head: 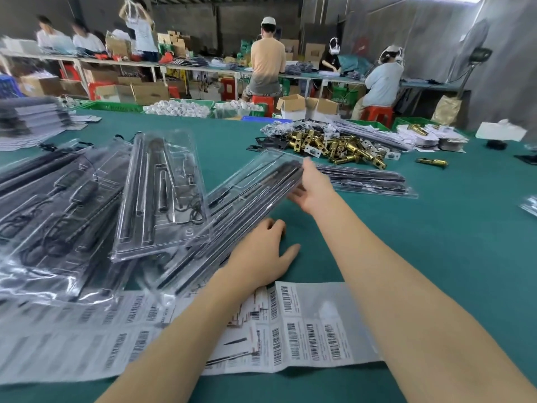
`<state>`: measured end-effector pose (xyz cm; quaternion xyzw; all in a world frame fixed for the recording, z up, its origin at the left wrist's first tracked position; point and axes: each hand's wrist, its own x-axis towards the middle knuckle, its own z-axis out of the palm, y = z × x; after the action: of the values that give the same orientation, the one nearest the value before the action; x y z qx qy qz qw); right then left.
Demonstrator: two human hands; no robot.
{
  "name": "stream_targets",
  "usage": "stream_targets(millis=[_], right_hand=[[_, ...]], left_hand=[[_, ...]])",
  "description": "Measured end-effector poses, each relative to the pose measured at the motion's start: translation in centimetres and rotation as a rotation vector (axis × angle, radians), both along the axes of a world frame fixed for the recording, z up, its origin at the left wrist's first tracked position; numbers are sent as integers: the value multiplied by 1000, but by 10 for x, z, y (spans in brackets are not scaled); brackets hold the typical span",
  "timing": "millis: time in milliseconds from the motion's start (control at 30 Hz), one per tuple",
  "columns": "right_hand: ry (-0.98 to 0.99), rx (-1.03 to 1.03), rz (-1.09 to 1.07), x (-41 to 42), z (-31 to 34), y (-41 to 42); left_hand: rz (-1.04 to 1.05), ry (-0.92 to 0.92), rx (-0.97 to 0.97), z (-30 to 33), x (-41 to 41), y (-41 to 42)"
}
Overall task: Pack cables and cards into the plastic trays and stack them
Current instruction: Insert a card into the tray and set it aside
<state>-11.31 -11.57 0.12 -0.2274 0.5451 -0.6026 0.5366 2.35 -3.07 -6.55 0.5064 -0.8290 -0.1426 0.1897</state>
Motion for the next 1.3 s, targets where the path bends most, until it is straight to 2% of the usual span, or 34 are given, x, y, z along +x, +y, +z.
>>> stream_targets(millis=[100,267,433,667,733,833,867,900,933,967,1000,1033,1100,1133,1233,1300], right_hand=[[-67,-7,-53,-17,1,2],[-18,-66,-159,-44,4,19],[-114,-166,-359,-90,4,49],[-307,-152,-468,-111,-21,87],[-357,-195,-430,-107,-25,94],[-373,-233,-375,-105,-27,105],[-366,-221,-357,-105,-27,108],[-360,-204,-332,-105,-27,111],[-364,-190,-301,-104,-28,113],[-386,-189,-269,-105,-30,116],[-430,-210,-229,-107,-32,119],[-480,-240,-173,-110,-33,122],[-488,-274,-23,-115,-32,129],[-418,-257,53,-116,-30,133],[-31,-78,312,-112,-22,139],[257,109,434,-108,-10,142]], left_hand=[[-2,-22,18,2,-1,1],[-157,31,99,15,-6,1],[-287,-100,198,30,1,-2],[-61,-68,54,34,8,-6],[73,80,145,35,7,-5],[218,463,498,40,14,-2],[143,510,620,44,19,0],[14,480,726,48,23,3],[-126,466,803,52,24,6],[-217,534,818,53,22,7],[-241,733,780,52,18,3],[-209,1006,750,52,13,0],[-44,1481,747,54,6,-3],[31,1567,748,54,4,-6],[145,1523,713,45,0,-14],[177,1582,678,41,0,-17]])
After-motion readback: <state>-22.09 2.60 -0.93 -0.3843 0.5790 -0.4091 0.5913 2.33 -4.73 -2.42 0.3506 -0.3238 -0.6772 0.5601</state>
